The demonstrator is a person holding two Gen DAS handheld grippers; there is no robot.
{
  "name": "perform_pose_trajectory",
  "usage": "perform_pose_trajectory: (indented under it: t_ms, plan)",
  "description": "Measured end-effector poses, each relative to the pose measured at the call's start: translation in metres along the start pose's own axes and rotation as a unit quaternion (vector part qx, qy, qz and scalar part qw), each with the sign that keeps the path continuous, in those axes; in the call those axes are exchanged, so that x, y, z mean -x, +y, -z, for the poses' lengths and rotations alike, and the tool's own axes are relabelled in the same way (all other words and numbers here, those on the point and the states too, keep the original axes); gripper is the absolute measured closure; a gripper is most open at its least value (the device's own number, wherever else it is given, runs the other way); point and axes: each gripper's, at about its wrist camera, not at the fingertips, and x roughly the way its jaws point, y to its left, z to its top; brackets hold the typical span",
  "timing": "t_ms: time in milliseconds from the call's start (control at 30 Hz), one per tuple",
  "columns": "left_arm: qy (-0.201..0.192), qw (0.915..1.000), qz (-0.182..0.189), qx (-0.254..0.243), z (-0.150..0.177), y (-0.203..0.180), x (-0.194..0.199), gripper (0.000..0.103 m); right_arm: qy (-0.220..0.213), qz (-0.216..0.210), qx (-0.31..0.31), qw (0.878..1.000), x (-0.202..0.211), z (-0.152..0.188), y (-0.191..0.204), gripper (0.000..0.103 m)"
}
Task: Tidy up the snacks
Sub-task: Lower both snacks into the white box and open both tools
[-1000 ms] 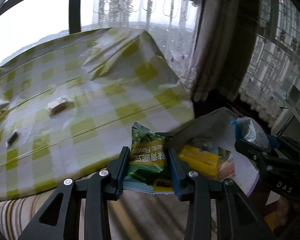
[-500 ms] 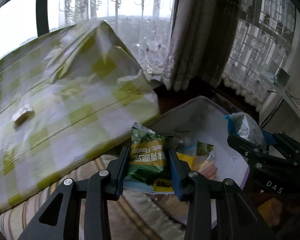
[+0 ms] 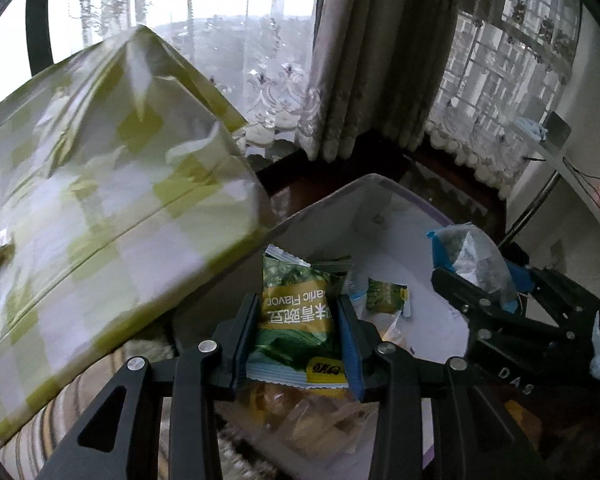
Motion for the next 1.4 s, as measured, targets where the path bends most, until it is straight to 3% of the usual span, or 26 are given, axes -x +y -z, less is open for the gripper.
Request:
perform_pose_trajectory:
  t_ms: [533,1100,1133,1200,1233,1400]
  plan:
    - [0.049,0.9986,0.017,-0.013,-0.030,-0.029,-0.070,0.064,0.039,0.020,-0.030,0.999,-0.047,-0.008,-0.033,0.041]
    - [0.061,0.9954,0.061,-0.042,-0.057,-0.054,-0.113,0.063,0.068,0.088,-0.028,0.993,-0.065,-0.005,-0.053,0.038]
    - [0.061,0.9952,0.064,-0.043,-0.058,-0.056,-0.114,0.061,0.069,0.091,-0.029,0.993,-0.066,-0.006,-0.055,0.036]
    - [0.058,0.9952,0.064,-0.046,-0.058,-0.056,-0.114,0.044,0.071,0.096,-0.029,0.992,-0.066,-0.007,-0.057,0.028]
    - [0.055,0.9954,0.063,-0.046,-0.058,-0.057,-0.114,0.040,0.070,0.098,-0.029,0.992,-0.067,-0.008,-0.057,0.028]
    - [0.045,0.9962,0.064,-0.038,-0.058,-0.052,-0.107,0.038,0.069,0.099,-0.029,0.992,-0.064,-0.009,-0.057,0.027]
